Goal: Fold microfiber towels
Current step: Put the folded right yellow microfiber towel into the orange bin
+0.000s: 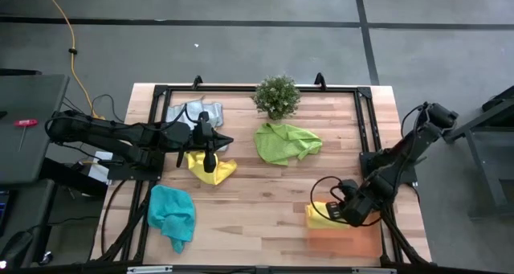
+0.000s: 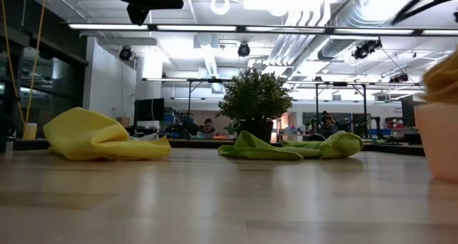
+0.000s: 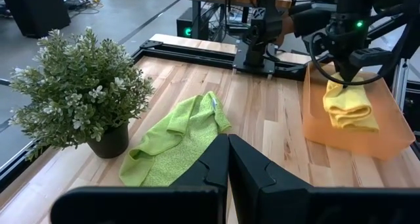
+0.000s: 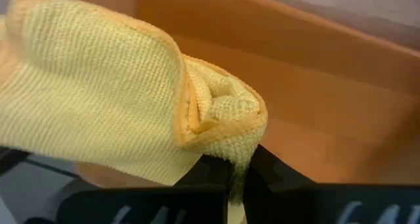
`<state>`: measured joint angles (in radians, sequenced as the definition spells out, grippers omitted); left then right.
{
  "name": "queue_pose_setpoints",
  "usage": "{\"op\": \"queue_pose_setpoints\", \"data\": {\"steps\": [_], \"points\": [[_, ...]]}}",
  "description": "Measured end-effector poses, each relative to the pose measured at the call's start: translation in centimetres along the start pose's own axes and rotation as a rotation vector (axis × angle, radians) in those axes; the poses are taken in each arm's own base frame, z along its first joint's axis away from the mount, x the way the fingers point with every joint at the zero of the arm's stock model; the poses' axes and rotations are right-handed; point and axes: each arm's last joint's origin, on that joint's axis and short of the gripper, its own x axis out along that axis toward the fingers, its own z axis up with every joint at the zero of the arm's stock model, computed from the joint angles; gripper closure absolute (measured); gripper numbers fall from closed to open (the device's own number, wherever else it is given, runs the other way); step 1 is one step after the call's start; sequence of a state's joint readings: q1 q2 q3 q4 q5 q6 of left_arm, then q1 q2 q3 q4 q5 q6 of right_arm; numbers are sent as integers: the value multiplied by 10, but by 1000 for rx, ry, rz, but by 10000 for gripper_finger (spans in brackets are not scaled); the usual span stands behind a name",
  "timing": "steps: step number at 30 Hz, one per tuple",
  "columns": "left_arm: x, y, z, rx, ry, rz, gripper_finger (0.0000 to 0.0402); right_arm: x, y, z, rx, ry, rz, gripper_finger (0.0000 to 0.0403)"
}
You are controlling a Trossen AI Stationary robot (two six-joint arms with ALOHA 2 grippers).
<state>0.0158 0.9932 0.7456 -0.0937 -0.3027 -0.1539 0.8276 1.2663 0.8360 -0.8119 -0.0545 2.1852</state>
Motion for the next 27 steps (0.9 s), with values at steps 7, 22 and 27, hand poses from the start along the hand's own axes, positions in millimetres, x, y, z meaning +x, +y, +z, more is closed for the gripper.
{"op": "queue_pose_setpoints", "data": {"steps": [7, 22, 27], "points": [[0, 0, 0, -16, 0, 0, 401, 1, -11, -2, 11, -16, -92, 403], [0, 0, 0, -28, 0, -1, 401, 30, -10, -5, 86, 4, -310, 403], [0, 0, 0, -26, 0, -1, 401, 37, -12, -3, 116, -2, -391, 403]]}}
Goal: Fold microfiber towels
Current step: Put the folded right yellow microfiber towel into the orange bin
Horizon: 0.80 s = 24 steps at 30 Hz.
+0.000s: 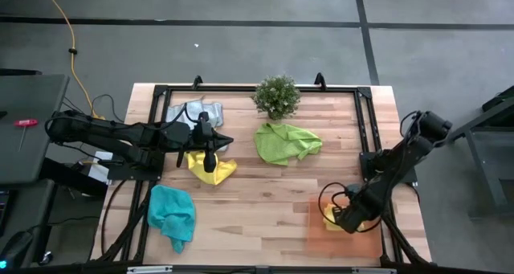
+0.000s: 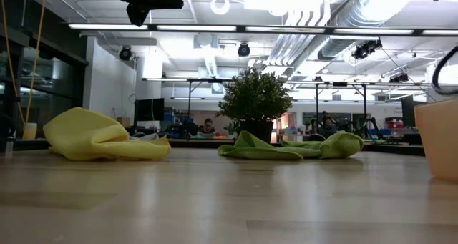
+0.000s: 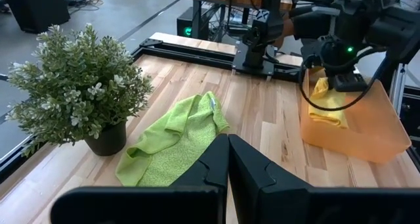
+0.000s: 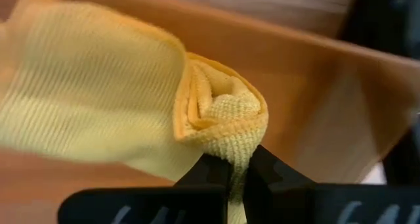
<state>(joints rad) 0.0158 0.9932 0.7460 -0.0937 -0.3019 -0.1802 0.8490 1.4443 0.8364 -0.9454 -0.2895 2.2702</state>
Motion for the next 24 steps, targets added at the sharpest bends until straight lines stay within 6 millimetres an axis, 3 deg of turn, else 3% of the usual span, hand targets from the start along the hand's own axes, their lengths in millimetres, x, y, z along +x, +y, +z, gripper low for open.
{"op": "queue_pose_setpoints", "data": {"steps": [12, 24], "points": [[0, 0, 0, 0, 0, 0, 401, 13, 4, 1, 81, -19, -101, 393], [0, 0, 0, -1, 0, 0, 401, 13, 0, 4, 116, -31, -160, 275]]}}
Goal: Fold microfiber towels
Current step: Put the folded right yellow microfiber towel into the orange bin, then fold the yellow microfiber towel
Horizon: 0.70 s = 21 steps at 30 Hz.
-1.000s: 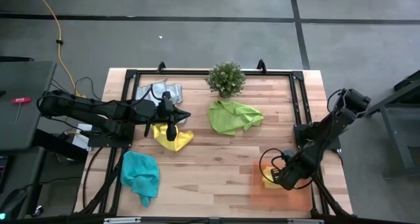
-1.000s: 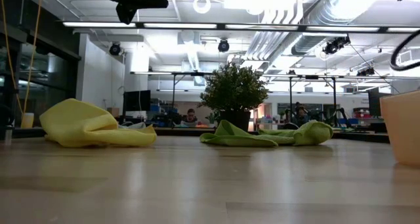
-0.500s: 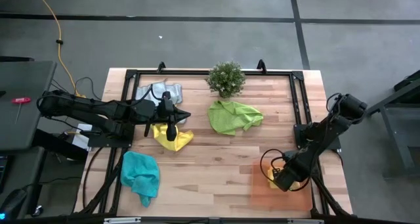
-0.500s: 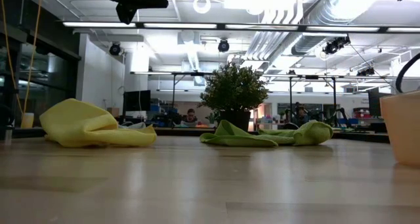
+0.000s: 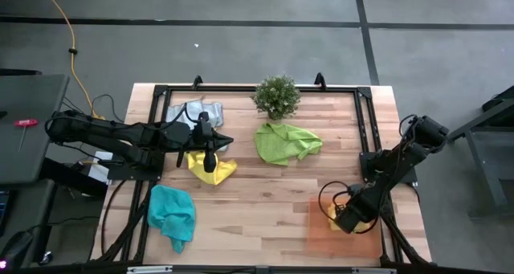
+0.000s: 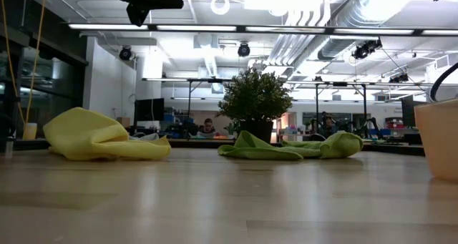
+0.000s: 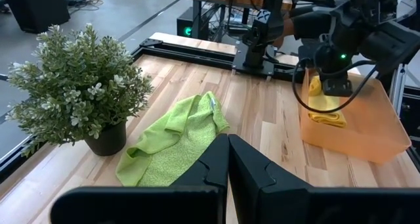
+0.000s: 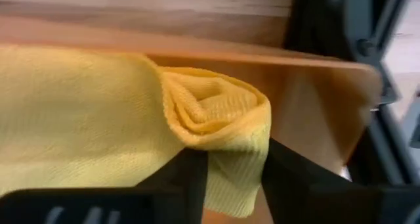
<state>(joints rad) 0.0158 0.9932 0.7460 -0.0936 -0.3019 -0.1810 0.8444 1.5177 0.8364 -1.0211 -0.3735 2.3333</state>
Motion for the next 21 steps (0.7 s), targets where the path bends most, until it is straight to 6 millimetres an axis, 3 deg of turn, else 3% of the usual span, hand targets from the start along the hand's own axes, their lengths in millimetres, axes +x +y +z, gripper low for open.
{"op": "queue_pose_setpoints", "data": {"steps": [5, 11, 16, 21], "points": [[0, 0, 0, -1, 0, 0, 401, 0, -4, 1, 10, 26, -67, 234], [0, 0, 0, 0, 0, 0, 401, -12, -5, -3, -5, 8, -8, 226], [0, 0, 0, 0, -3, -4, 401, -56, -11, -10, -89, -168, 210, 229], [-2, -1, 3, -8, -22, -48, 402, -105, -14, -12, -204, -384, 570, 229]]}}
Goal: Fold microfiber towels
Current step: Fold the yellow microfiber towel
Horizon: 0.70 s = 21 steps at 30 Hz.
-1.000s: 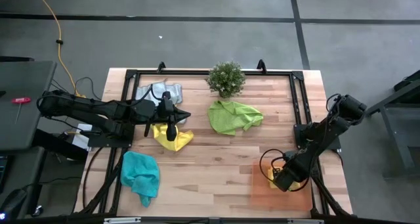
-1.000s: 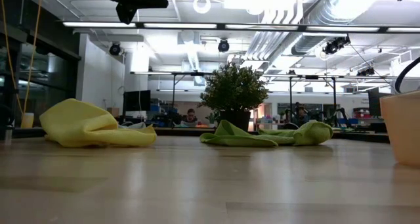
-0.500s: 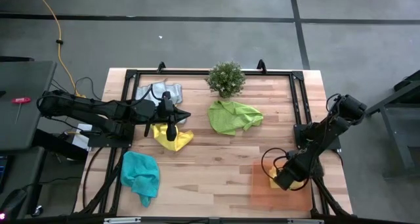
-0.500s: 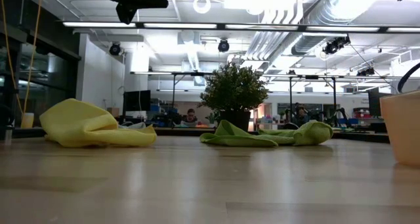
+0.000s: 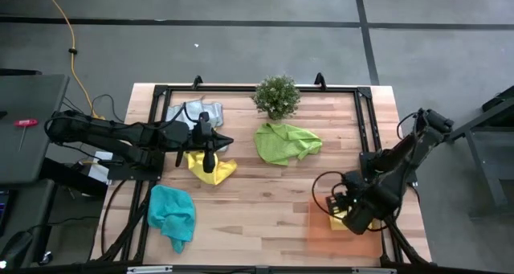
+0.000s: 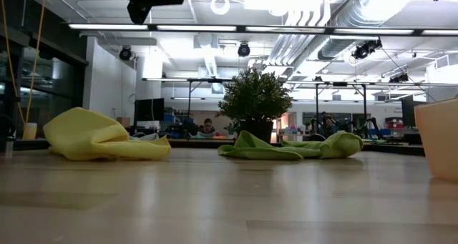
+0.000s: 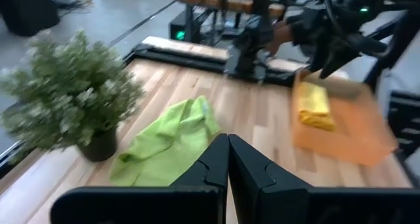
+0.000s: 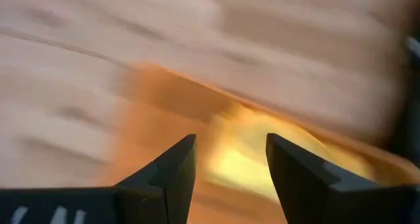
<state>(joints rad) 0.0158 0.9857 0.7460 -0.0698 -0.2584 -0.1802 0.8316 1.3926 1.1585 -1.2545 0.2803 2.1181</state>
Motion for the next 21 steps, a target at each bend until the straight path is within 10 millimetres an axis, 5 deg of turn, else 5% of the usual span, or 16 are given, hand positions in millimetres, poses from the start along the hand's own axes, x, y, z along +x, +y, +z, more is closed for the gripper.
{"op": "queue_pose_setpoints", "data": {"steps": [4, 13, 21], "points": [[0, -2, 2, -5, -7, -67, 401, 7, 15, 15, -49, -51, 191, 228], [-4, -12, 1, -73, 13, -192, 402, 79, 51, 71, -156, -123, 767, 228], [-17, -20, 5, -62, -46, -164, 402, 70, 65, 148, -329, -412, 960, 228]]}}
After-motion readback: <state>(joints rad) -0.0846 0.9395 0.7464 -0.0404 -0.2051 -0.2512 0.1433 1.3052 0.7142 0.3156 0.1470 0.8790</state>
